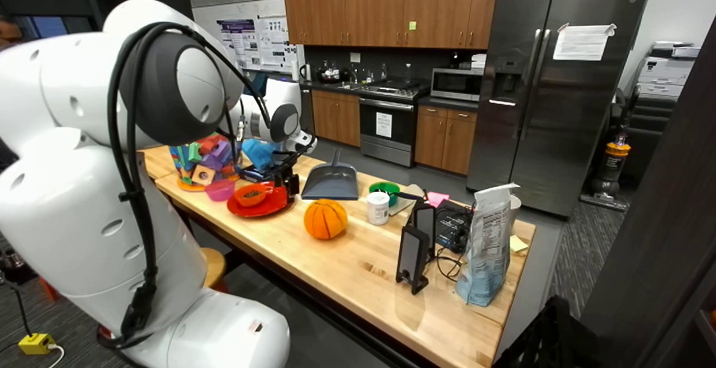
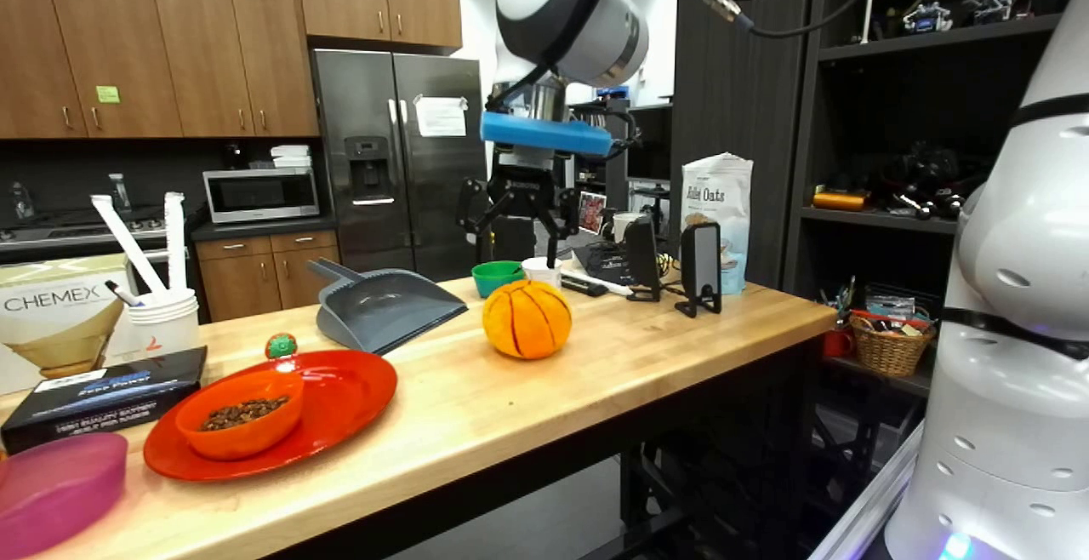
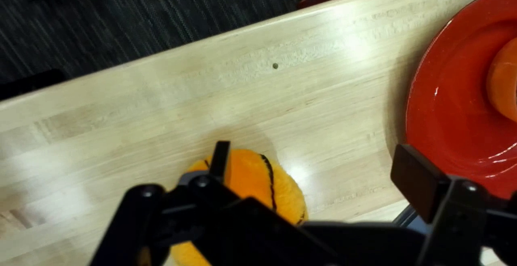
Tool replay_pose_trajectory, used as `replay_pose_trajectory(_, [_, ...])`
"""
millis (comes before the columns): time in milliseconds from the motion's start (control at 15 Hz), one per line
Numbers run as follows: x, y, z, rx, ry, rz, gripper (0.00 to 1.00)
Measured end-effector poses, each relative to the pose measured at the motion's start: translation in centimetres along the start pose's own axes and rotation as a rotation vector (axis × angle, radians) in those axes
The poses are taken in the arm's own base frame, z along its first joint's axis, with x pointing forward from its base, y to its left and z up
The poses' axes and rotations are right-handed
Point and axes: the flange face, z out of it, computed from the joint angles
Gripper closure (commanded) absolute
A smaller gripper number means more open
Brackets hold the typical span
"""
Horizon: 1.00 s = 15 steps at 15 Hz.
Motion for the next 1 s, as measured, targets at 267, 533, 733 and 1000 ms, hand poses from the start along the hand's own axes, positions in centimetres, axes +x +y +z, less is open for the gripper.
replay_pose_trajectory(267, [5.5, -2.3, -1.0, -0.142, 0.163, 0.129, 0.00])
replay_pose_trajectory(533, [11.7, -3.8, 0.1, -0.312, 0.236, 0.277, 0.00])
replay_pose_trajectory(733, [15.2, -4.6, 1.4, -0.414, 0.211, 0.363, 0.00])
replay_pose_trajectory(1000, [19.5, -6.2, 2.4, -0.438, 0.172, 0.420, 0.00])
